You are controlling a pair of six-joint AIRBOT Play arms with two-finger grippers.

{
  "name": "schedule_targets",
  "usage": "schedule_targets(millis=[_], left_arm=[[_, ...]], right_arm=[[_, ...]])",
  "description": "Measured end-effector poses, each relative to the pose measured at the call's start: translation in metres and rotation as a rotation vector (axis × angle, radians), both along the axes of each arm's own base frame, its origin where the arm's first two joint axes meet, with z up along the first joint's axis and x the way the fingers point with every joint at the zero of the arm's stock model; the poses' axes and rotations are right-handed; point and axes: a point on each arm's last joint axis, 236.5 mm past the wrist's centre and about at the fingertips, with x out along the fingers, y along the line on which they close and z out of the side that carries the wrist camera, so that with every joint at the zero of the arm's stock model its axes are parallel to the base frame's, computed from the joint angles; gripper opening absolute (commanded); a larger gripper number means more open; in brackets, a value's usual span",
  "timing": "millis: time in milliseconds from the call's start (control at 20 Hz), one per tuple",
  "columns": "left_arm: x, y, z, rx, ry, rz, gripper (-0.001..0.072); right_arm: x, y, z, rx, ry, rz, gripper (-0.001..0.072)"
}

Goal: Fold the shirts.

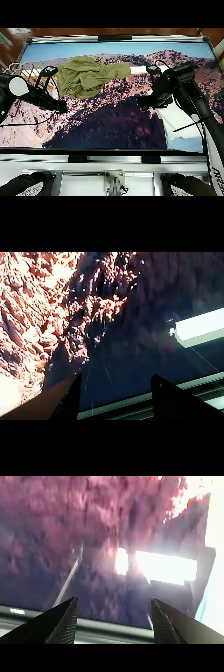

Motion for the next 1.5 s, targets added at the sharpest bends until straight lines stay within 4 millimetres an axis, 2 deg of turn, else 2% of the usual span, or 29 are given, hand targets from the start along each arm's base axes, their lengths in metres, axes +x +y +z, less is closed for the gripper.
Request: schedule_targets(millis=[300,650,700,750,800,900,1000,1150,1250,1350,1500], left_arm=[[0.006,-0.002,0.001,-0.01,-0.024,0.003,0.054],[0.015,-0.018,0.0,-0.074,-0.038,0.008,0.0543],[0.019,-0.02,0.0,-0.085,-0.049,0.013,0.0567],[0.027,-0.022,0.0,-0.103,-0.065,0.038,0.0627],[0.04,-0.02,0.0,-0.125,-0.089,0.083,0.063],[0.073,-0.01,-0.002,-0.156,-0.133,0.17,0.0685],[0.11,-0.005,-0.008,-0.204,-0.153,0.237,0.0685],[0.163,-0.015,-0.031,-0.284,-0.14,0.265,0.0685],[0.191,-0.027,-0.052,-0.33,-0.12,0.269,0.0684],[0.213,-0.037,-0.073,-0.362,-0.109,0.272,0.0683],[0.234,-0.048,-0.1,-0.392,-0.111,0.273,0.0673]], right_arm=[[0.021,0.006,0.005,0.025,-0.09,0.001,0.0577],[0.012,0.011,0.003,0.049,-0.051,0.002,0.0577],[0.011,0.012,0.003,0.051,-0.05,0.002,0.0577],[0.011,0.012,0.003,0.052,-0.048,0.002,0.0577],[0.011,0.012,0.003,0.053,-0.048,0.003,0.0577],[0.011,0.014,0.003,0.059,-0.046,0.003,0.0577],[0.012,0.015,0.004,0.065,-0.051,0.004,0.0577],[0.016,0.02,0.005,0.085,-0.07,0.004,0.0577],[0.021,0.024,0.007,0.103,-0.091,0.004,0.0577],[0.026,0.026,0.009,0.114,-0.112,0.004,0.0577],[0.03,0.031,0.011,0.136,-0.132,0.003,0.0577]])
